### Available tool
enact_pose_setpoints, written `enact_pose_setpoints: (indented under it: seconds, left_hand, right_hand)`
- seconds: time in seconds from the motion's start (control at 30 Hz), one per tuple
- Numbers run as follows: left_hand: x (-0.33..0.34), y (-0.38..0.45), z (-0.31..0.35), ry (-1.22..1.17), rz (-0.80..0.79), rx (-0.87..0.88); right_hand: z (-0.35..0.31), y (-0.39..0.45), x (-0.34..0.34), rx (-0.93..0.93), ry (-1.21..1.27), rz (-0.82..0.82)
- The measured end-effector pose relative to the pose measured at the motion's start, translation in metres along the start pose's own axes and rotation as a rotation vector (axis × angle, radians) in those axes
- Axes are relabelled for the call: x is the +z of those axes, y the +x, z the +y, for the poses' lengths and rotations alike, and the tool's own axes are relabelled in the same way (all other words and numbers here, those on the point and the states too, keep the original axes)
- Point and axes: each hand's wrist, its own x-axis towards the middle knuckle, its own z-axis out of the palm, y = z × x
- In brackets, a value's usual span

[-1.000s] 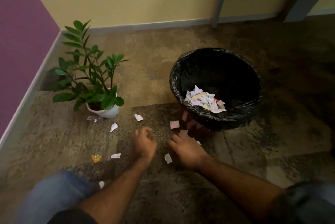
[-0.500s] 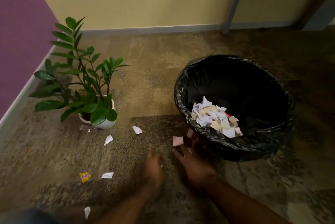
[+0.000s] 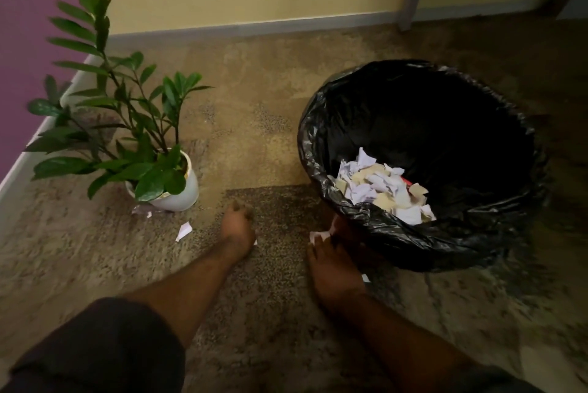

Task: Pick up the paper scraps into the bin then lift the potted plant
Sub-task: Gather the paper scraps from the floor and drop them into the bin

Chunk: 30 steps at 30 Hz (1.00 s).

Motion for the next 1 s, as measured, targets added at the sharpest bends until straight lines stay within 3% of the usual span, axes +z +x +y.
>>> enact_pose_setpoints:
  seconds: [0.17, 0.33, 0.5, 0.7, 0.8, 0.9, 1.0]
  left_hand:
    - [-0.001, -0.020, -0.012, -0.152, 0.090, -0.220]
    - [-0.011, -0.030, -0.028, -0.285, 0.061, -0.310]
    - [-0.015, -0.047, -0.043, -0.430, 0.060, -0.310]
    - [-0.026, -0.069, -0.048, -0.682, 0.041, -0.356]
    - [-0.039, -0.080, -0.034, -0.707, 0.042, -0.350]
    - [-0.057, -0.092, -0.011, -0.792, 0.057, -0.313]
    - [-0.080, -0.101, 0.019, -1.059, 0.010, -0.315]
  right_hand:
    - [0.026, -0.025, 0.010, -0.115, 0.070, -0.121]
    - [0.043, -0.048, 0.028, 0.040, 0.236, -0.227]
    - [0.030, -0.041, 0.019, 0.059, 0.413, -0.076]
    - [0.016, -0.037, -0.002, 0.164, 0.621, -0.129]
    - [0.000, -0.039, -0.012, 0.144, 0.611, -0.086]
    - [-0.026, -0.034, -0.041, 0.130, 0.769, -0.018]
    - [-0.052, -0.028, -0.088, 0.059, 0.936, 0.102]
